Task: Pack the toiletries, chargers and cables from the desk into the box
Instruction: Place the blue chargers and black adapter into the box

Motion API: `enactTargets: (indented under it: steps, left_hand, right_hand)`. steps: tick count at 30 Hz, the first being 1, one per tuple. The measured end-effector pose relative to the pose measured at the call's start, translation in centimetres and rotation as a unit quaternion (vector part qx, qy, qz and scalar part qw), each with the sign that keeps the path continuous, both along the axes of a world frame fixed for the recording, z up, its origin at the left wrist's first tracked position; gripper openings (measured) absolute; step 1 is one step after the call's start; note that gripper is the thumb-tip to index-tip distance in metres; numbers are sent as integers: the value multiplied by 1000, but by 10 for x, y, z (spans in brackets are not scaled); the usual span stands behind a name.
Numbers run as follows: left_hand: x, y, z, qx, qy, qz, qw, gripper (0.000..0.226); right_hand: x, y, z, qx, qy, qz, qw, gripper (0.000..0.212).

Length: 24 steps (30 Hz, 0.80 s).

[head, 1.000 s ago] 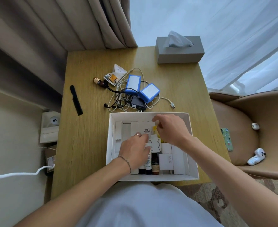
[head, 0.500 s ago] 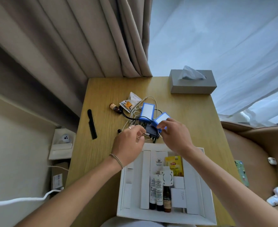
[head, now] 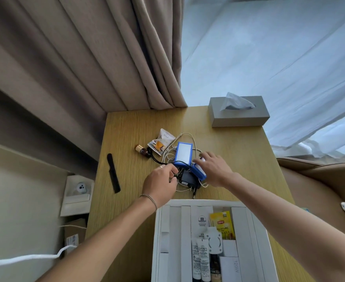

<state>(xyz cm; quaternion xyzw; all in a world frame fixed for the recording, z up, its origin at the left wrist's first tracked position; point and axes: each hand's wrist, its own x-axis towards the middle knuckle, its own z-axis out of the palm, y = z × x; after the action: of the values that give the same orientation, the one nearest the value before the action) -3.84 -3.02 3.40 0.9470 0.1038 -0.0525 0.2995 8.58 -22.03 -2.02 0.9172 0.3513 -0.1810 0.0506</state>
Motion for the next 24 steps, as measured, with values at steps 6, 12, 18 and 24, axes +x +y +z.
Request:
enactTargets:
  steps: [6,12,18,24]
  left_hand:
    - [8,8,-5,-6,8,6,1000,16]
    - [30,17,-4,-15,4,23,1000,16]
    - [83,26,-4,-38,-2,102,994,18]
    - [132,27,-16,-39,46,146,987,16]
  right_hand:
    - [8,0,-11,-2,-24,81,996,84]
    - [14,-13,1,62,-17,93,994,74]
    - [0,-34,23,249,154,-96,951,69]
    - [-24,-65,42,391,283,-217,848,64]
